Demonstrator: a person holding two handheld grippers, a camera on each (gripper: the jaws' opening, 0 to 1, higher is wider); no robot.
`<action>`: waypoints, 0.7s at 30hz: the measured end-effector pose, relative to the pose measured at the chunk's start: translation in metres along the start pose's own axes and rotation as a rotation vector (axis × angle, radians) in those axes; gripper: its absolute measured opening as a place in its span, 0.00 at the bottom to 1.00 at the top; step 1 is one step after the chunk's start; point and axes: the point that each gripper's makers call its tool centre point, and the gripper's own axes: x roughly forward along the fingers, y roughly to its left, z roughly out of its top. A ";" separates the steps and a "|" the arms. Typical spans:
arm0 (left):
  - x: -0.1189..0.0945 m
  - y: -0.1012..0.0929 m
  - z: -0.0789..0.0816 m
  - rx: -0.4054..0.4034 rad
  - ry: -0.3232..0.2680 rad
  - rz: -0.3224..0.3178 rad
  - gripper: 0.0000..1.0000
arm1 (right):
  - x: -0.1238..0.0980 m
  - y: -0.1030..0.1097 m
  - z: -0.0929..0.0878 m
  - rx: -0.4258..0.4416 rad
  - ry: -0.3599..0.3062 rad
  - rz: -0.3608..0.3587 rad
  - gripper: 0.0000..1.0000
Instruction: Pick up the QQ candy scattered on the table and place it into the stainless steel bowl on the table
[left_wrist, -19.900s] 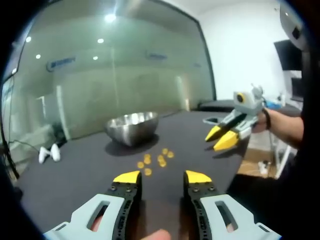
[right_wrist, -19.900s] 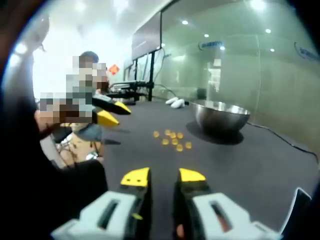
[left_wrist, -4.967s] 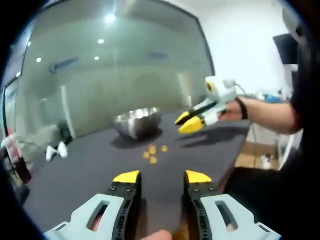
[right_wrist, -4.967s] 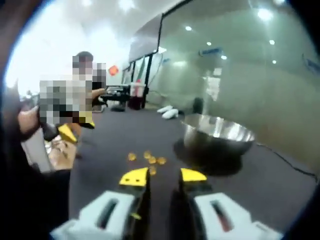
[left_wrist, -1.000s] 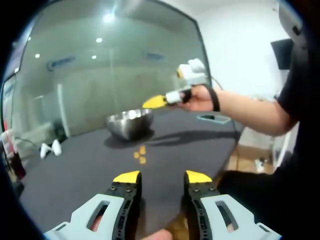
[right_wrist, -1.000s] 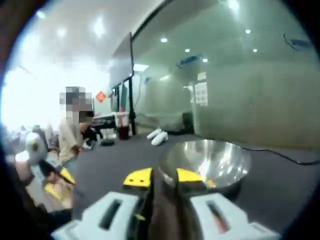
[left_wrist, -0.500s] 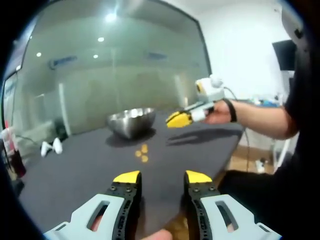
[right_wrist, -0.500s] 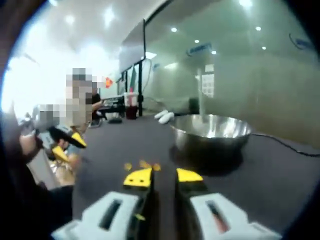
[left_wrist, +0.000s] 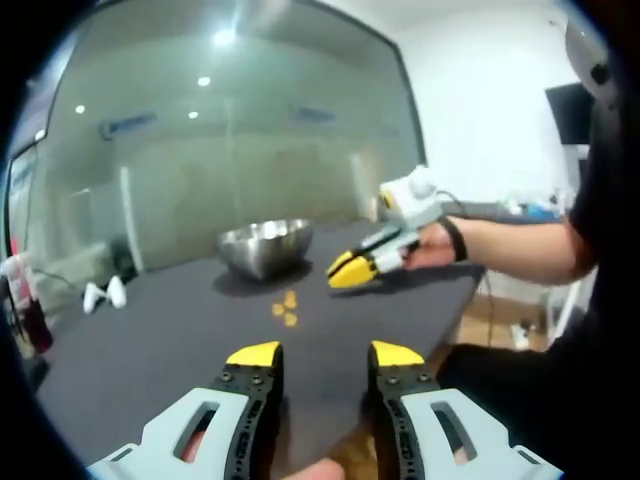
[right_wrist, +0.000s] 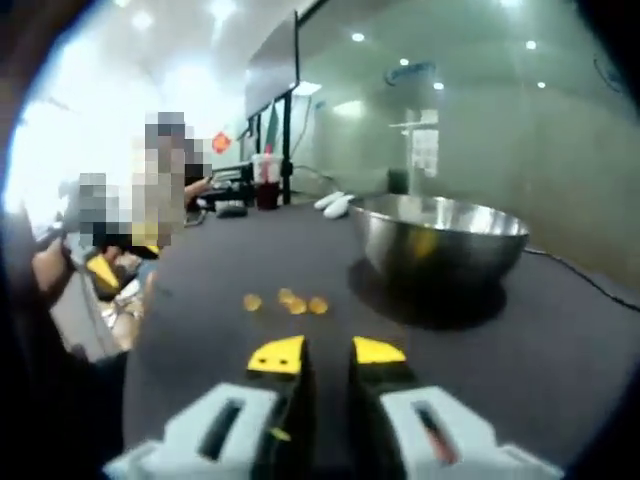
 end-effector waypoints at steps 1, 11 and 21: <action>0.000 0.000 0.000 0.000 0.001 0.001 0.35 | 0.005 0.000 0.002 -0.001 0.002 0.004 0.17; 0.000 0.001 -0.002 -0.003 0.005 0.006 0.35 | 0.040 0.003 0.002 0.006 0.033 0.020 0.14; -0.003 0.009 -0.009 -0.011 0.019 0.028 0.35 | 0.060 0.009 0.004 -0.030 0.051 0.049 0.13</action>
